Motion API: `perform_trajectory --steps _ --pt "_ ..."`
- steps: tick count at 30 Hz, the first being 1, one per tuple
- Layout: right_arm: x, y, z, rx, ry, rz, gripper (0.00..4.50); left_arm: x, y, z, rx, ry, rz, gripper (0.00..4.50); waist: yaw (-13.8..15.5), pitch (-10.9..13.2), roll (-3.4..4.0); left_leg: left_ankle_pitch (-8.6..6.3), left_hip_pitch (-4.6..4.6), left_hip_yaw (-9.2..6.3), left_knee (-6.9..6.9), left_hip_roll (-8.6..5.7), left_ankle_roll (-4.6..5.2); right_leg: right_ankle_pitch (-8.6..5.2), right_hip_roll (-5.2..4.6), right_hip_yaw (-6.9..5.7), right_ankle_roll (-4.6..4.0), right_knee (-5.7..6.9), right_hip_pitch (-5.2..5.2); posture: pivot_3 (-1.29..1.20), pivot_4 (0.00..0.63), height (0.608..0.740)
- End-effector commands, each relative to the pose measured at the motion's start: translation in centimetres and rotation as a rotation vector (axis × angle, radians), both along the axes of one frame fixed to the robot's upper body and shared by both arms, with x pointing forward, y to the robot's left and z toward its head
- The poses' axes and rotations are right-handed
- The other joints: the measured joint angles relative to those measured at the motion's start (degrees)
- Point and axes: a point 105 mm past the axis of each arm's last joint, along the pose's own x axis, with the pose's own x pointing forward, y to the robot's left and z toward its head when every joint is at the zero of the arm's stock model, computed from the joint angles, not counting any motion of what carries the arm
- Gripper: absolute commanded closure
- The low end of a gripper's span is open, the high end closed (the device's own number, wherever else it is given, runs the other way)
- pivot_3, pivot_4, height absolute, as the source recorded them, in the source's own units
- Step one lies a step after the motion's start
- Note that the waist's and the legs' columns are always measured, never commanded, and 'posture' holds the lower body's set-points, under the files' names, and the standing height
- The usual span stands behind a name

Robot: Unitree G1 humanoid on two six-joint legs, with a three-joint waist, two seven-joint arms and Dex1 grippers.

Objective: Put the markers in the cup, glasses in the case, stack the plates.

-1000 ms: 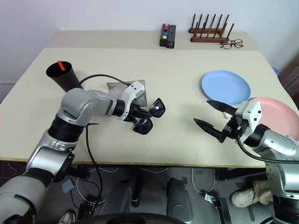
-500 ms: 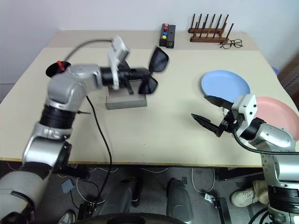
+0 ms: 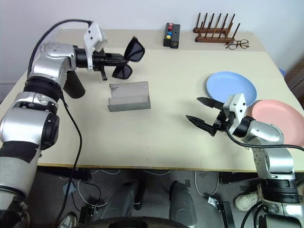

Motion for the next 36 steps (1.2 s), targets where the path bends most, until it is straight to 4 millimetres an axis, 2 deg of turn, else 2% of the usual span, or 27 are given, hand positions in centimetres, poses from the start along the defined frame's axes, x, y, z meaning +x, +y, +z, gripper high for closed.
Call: perform_trajectory --steps 1,7,12,18,27,36 --pt "-0.4 -1.3 0.7 -0.058 -0.028 0.001 0.59 -0.7 -0.2 0.7 0.085 -0.019 -0.078 4.46 -0.1 0.0 0.0 0.0 0.0 0.01 0.02 0.0 0.0 0.01 0.0 0.01 0.02 0.01 0.0 0.0 0.15 0.74" --pt "-1.6 -3.1 0.1 -0.092 0.016 -0.012 0.59 -0.9 -0.5 -0.8 0.152 0.028 -0.111 4.46 0.0 0.0 -0.01 0.0 0.01 -0.01 0.01 0.02 0.0 0.02 0.03 -0.02 0.05 0.06 0.0 0.0 0.15 0.74" --pt "-2.5 -3.6 0.1 -0.088 0.022 -0.024 0.59 -1.1 -0.9 -2.1 0.193 0.059 -0.139 4.46 -0.1 0.0 -0.02 0.0 0.01 -0.02 0.06 0.03 0.01 0.03 0.03 -0.02 0.07 0.08 0.02 0.0 0.15 0.74" --pt "-2.8 -3.4 0.6 -0.072 0.012 -0.031 0.59 -0.9 -0.6 -3.8 0.321 0.051 -0.13 4.46 -0.2 0.0 -0.02 0.0 0.02 -0.02 0.05 0.04 0.01 0.03 0.03 -0.01 0.08 0.12 0.0 0.0 0.15 0.74" --pt "-3.0 -2.9 1.2 -0.053 -0.006 -0.034 0.59 -0.6 -0.4 -4.0 0.456 0.01 -0.122 4.46 0.0 0.0 -0.03 0.0 0.01 -0.03 0.1 0.03 0.01 0.04 0.03 -0.02 0.08 0.14 0.02 0.0 0.15 0.74" --pt "-3.0 -2.6 1.4 -0.047 -0.018 -0.038 0.59 -0.8 -1.2 -5.0 0.534 0.017 -0.17 4.46 0.0 0.0 -0.03 -0.01 0.01 -0.02 0.11 0.03 0.02 0.04 0.03 -0.02 0.09 0.15 0.03 0.0 0.15 0.74"
